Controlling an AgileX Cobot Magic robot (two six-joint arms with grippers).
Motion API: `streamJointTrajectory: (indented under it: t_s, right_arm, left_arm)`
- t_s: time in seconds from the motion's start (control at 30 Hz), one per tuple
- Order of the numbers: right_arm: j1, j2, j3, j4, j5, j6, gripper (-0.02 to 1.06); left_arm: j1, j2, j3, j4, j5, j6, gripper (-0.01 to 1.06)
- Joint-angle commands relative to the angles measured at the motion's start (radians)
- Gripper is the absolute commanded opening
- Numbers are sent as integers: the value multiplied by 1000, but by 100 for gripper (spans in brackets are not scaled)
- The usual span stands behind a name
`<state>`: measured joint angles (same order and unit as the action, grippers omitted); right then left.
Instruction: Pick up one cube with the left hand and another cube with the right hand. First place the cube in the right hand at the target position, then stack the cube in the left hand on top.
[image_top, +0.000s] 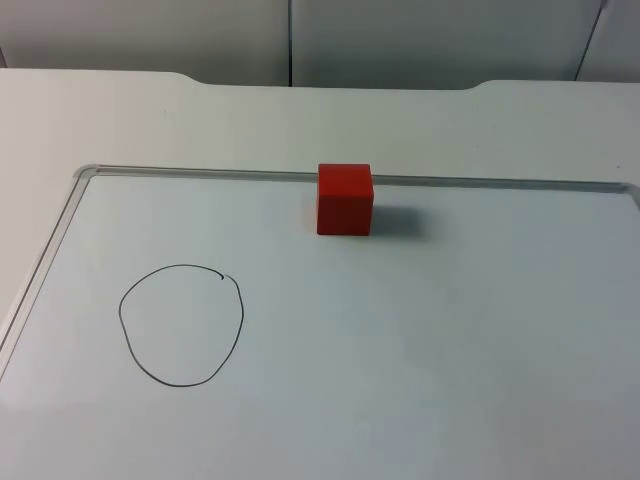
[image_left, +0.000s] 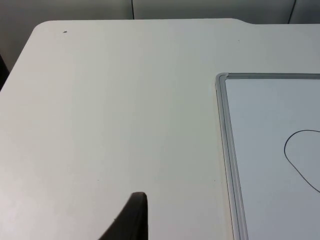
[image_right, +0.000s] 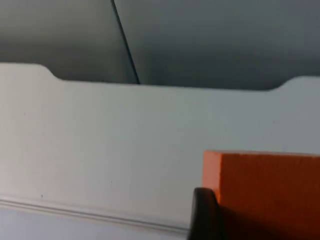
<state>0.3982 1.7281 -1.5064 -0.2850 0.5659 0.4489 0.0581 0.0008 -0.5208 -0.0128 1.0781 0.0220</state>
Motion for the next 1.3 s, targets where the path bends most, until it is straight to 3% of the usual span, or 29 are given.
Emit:
streamJointTrajectory:
  t_s: [0.0, 0.37, 0.6, 0.8, 1.0, 1.17, 1.27]
  right_arm:
    - [6, -68, -6, -34, -7, -12, 0]
    - [10, -270, -6, -34, 36, -113, 0]
    - [112, -345, -6, -147, 142, -160, 0]
    - [164, -402, -6, -158, 158, -165, 0]
    - [170, -488, -6, -155, 119, -169, 0]
    - [170, -496, -6, -89, 72, -176, 0]
    - [170, -496, -6, 3, -13, -241, 0]
  left_arm:
    - [5, -1, 7, -10, 0, -3, 105]
    - [5, -1, 7, -10, 0, -3, 105]
    - [5, -1, 7, -10, 0, -3, 105]
    - [5, -1, 7, -10, 0, -3, 105]
    - [5, -1, 7, -10, 0, -3, 105]
    - [5, -1, 7, -10, 0, -3, 105]
    - [5, -1, 7, -10, 0, -3, 105]
